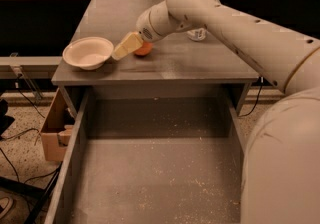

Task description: Pick orange from top drawer and place on counter

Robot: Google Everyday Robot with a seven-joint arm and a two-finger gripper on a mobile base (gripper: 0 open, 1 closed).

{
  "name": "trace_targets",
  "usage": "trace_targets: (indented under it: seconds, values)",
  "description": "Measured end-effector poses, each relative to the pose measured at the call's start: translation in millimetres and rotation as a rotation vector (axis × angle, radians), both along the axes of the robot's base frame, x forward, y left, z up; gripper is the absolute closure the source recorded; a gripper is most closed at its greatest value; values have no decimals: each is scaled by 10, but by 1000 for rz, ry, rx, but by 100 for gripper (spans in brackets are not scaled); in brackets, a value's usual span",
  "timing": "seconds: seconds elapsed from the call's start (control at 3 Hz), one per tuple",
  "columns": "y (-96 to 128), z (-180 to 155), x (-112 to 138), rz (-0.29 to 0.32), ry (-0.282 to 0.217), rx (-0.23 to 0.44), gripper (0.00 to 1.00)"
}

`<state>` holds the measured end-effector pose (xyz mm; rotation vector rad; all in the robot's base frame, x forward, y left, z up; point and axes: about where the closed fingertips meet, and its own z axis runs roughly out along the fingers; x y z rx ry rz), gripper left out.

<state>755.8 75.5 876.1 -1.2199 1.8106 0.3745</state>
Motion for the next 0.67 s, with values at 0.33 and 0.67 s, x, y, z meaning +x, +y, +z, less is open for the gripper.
trace_targets:
  seconds: [0.33, 0.67]
  values:
    - [0, 0, 0, 0, 0, 0, 0]
    - [-7, 388, -90, 22, -25, -5, 0]
